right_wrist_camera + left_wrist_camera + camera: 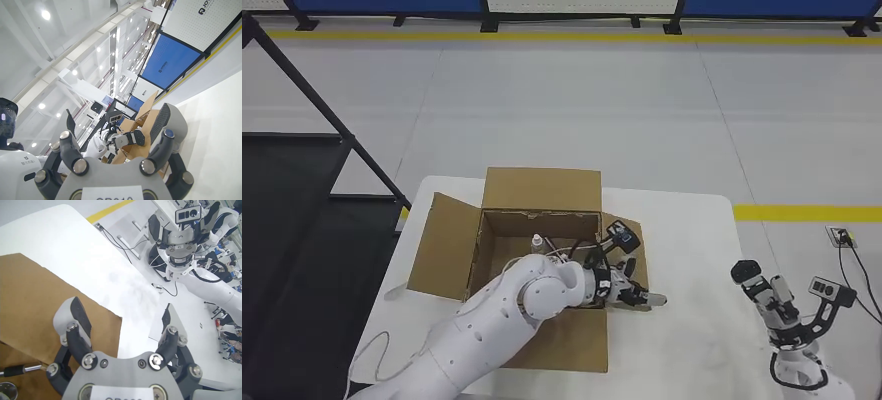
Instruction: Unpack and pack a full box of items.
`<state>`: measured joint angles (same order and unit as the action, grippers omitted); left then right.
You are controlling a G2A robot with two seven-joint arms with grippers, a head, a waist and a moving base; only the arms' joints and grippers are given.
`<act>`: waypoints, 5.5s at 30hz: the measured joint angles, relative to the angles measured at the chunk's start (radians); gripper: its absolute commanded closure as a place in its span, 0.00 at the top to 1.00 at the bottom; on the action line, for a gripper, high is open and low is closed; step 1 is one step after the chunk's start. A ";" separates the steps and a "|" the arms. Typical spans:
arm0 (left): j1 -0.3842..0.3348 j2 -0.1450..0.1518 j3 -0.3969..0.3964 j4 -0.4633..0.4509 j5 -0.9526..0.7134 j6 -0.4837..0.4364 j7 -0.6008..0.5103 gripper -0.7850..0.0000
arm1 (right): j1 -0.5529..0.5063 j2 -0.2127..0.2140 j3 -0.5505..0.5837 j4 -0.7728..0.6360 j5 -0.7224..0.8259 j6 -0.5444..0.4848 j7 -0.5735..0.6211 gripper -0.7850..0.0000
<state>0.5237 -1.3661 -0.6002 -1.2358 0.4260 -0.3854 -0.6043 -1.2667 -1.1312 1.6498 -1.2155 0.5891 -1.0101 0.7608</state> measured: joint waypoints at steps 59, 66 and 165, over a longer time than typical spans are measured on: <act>0.857 0.285 -1.372 -0.476 -0.150 -0.156 -0.019 1.00 | 0.991 -0.430 -1.204 0.460 -1.205 0.823 -0.224 0.72; 0.862 0.295 -1.382 -0.445 -0.183 -0.172 -0.029 1.00 | 1.020 -0.504 -1.231 0.596 -1.212 0.835 -0.245 0.19; 0.856 0.357 -1.200 -0.550 -0.158 -0.086 0.022 1.00 | 0.394 -0.121 -0.118 -0.196 -1.648 1.017 -0.240 1.00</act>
<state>1.3793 -1.0086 -1.8004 -1.7859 0.2679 -0.4712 -0.5821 -0.8724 -1.2525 1.5316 -1.4115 -1.0588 0.0068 0.5206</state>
